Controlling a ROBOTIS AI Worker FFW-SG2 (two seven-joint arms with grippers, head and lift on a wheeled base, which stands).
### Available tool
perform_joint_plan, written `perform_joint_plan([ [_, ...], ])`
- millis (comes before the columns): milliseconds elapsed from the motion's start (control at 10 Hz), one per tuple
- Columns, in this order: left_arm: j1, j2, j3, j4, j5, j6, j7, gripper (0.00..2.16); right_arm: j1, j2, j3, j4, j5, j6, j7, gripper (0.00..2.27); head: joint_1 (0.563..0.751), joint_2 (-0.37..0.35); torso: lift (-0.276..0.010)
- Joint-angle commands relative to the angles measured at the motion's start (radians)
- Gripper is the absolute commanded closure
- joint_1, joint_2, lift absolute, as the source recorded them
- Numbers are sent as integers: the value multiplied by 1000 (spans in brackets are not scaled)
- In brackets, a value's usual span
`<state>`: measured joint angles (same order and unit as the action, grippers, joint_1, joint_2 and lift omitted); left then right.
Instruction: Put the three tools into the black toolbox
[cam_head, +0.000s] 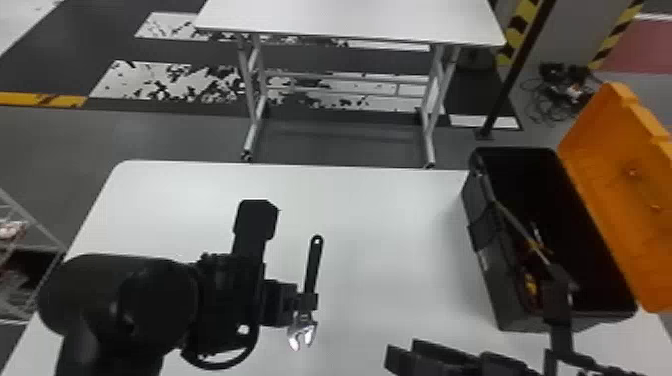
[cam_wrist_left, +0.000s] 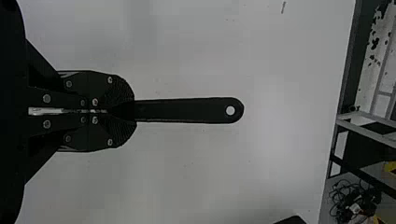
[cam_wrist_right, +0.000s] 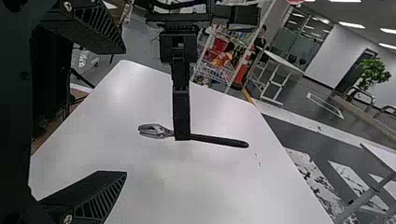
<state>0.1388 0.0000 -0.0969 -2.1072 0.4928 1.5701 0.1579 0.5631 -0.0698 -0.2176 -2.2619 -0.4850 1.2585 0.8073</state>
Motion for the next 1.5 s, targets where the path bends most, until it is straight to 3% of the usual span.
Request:
perform_joint_plan([
  [0, 13, -3, 31, -11, 24, 1, -4, 2088, -29, -1, 23, 25, 23, 14, -13, 76, 695, -37, -51],
  [400, 31, -3, 12, -20, 16, 1, 25, 2088, -262, 1, 113, 235, 123, -1, -16, 76, 695, -7, -51],
  [800, 19, -3, -40, -20, -8, 1, 51, 2088, -381, 4, 178, 366, 149, -53, -23, 80, 695, 25, -51],
  [1400, -4, -3, -40, 0, -16, 1, 51, 2088, -560, 39, 248, 596, 223, -106, -51, 80, 695, 57, -51],
])
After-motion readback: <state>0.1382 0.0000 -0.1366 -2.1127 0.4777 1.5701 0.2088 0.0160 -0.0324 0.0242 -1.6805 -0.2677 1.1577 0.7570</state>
